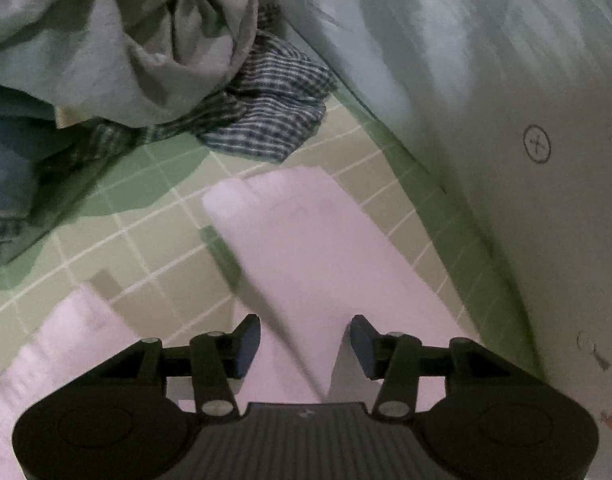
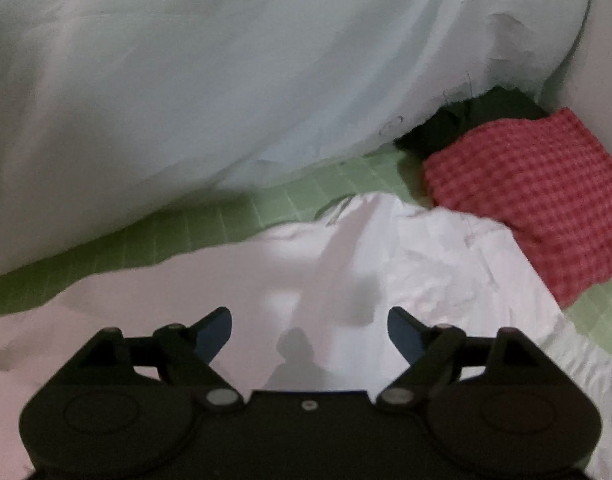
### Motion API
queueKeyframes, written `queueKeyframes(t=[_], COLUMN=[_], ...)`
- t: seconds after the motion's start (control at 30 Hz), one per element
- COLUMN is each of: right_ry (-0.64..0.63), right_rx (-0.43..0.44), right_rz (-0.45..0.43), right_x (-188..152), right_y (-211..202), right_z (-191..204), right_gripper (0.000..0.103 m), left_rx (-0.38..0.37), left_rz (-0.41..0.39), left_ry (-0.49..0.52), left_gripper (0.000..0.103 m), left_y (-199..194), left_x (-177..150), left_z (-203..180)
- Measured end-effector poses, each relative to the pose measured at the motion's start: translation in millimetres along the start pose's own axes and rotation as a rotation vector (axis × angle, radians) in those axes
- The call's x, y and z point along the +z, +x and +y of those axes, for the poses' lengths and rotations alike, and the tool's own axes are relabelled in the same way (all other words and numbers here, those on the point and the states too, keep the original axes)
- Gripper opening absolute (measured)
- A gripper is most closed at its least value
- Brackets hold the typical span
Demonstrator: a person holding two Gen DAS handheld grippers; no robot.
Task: Fold clothes
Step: 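Pull the shirt edge taut with the left gripper and release the right gripper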
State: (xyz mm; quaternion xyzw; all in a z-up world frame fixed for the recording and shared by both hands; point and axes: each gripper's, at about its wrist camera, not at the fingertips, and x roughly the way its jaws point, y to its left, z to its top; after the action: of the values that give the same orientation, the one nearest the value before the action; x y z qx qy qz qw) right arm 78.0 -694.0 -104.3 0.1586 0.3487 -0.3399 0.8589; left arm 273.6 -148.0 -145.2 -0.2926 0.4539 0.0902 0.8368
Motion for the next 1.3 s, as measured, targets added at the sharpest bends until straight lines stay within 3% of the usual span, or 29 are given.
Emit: queueKeyframes(t=[0.1,0.13,0.17,0.3,0.43,0.5,0.57,0.6,0.67,0.73,0.8,0.83,0.9,0.97,1.2,1.3], right_ry=[0.016,0.023,0.032,0.064,0.063,0.055,0.065,0.077,0.098,0.112,0.120,0.123,0.109,0.098,0.174,0.221], right_rx=[-0.009,-0.011,-0.016,-0.018,-0.016,-0.020,-0.020,-0.022,-0.026,-0.028,-0.018,-0.009,0.002,0.018,0.042,0.053], right_rz=[0.010,0.016,0.024,0.024,0.000,-0.020,-0.034,-0.033,-0.025,0.001,0.029,0.042,0.047,0.038,0.018,-0.010], right_x=[-9,-11,-13,-16,-11,-9,-9,-10,-14,-22,-29,-32,-38,-43,-77,-103], right_y=[0,0,1,-1,-11,-18,-25,-27,-30,-31,-30,-30,-39,-52,-109,-142], right_z=[-1,-1,-2,-6,-9,-11,-16,-20,-26,-30,-33,-34,-33,-35,-67,-89], right_gripper=[0.086,0.086,0.086,0.086,0.086,0.086,0.086,0.086,0.086,0.086,0.086,0.086,0.086,0.087,0.089,0.096], left_rx=[-0.015,-0.020,-0.024,-0.056,-0.266,-0.367,-0.412,-0.381,-0.294,-0.089,0.103,0.143,0.127,0.106,-0.039,-0.086], left_rz=[-0.021,-0.028,-0.034,-0.072,-0.227,-0.323,-0.385,-0.389,-0.375,-0.254,-0.135,-0.099,-0.096,-0.095,-0.041,-0.021], left_ry=[0.015,0.019,0.024,0.049,0.103,0.154,0.166,0.151,0.116,0.058,0.000,-0.016,-0.010,0.004,0.229,0.314], left_gripper=[0.043,0.010,0.007,0.006,0.006,0.006,0.006,0.007,0.009,0.016,0.016,0.017,0.026,0.049,0.063,0.069], left_y=[1,2,2,0,-71,-114,-147,-152,-153,-117,-85,-79,-84,-90,-127,-157], left_x=[15,19,24,46,81,79,66,57,39,25,10,4,-9,-22,-86,-124], left_z=[-14,-19,-24,-45,-88,-95,-85,-72,-45,-9,25,36,42,47,6,-3])
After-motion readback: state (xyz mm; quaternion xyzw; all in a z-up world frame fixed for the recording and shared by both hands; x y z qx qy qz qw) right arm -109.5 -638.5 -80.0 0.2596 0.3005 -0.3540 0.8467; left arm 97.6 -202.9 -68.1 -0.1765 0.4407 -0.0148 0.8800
